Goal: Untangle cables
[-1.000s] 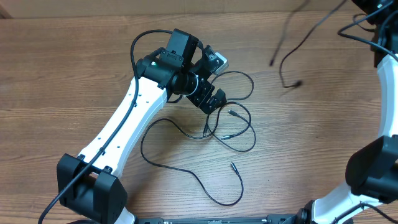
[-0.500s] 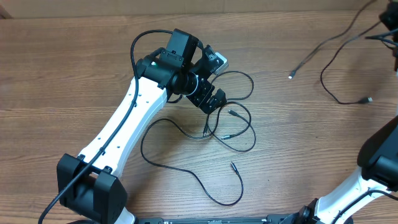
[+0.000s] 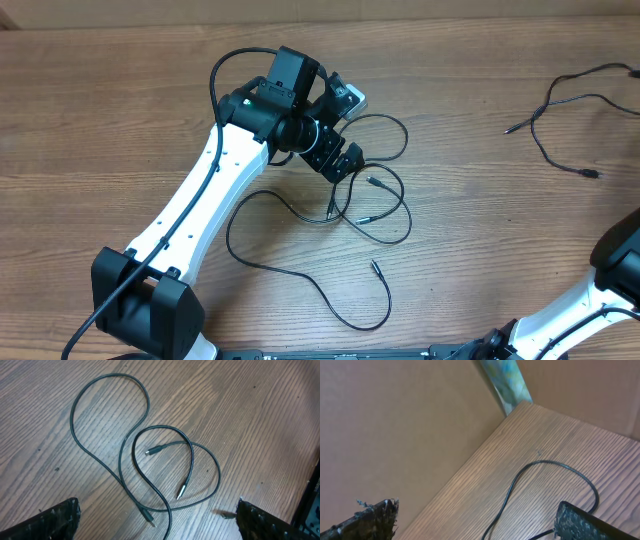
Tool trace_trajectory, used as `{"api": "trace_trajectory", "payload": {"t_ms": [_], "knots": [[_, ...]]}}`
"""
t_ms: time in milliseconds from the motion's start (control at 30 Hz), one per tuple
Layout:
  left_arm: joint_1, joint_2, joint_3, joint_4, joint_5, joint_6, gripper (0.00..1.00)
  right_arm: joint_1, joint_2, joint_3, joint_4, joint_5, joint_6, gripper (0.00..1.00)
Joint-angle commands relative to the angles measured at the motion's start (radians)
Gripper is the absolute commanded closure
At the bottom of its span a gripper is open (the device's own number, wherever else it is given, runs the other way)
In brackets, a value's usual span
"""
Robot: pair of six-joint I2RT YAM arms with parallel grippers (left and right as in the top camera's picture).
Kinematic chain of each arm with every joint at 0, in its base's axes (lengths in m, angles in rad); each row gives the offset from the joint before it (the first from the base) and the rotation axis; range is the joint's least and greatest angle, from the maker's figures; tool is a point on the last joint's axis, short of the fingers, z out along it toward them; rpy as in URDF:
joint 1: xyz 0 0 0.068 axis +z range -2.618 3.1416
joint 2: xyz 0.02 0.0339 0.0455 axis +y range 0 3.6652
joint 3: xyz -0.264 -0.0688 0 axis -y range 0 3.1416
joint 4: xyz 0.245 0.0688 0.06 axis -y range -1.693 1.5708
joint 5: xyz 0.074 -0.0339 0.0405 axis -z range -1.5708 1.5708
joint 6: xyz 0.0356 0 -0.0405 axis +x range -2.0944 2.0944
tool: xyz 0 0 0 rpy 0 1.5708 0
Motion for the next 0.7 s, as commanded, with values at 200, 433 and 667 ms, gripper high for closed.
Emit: {"api": "trace_trajectory", "payload": {"t_ms": [200,433,667], "knots": [[0.004,0.000,0.004,0.001,0.019,-0.007,0.00,0.005,0.005,0.017,-0.148,-0.239,-0.143,0.00],[0.004,0.000,0.004,0.001,0.019,-0.007,0.00,0.005,0.005,0.017,-0.491,-0.031,-0.231,0.00],[0.004,0.000,0.004,0.001,0.019,-0.007,0.00,0.013,0.005,0.016,-0.698,0.016,-0.333,0.00]]}}
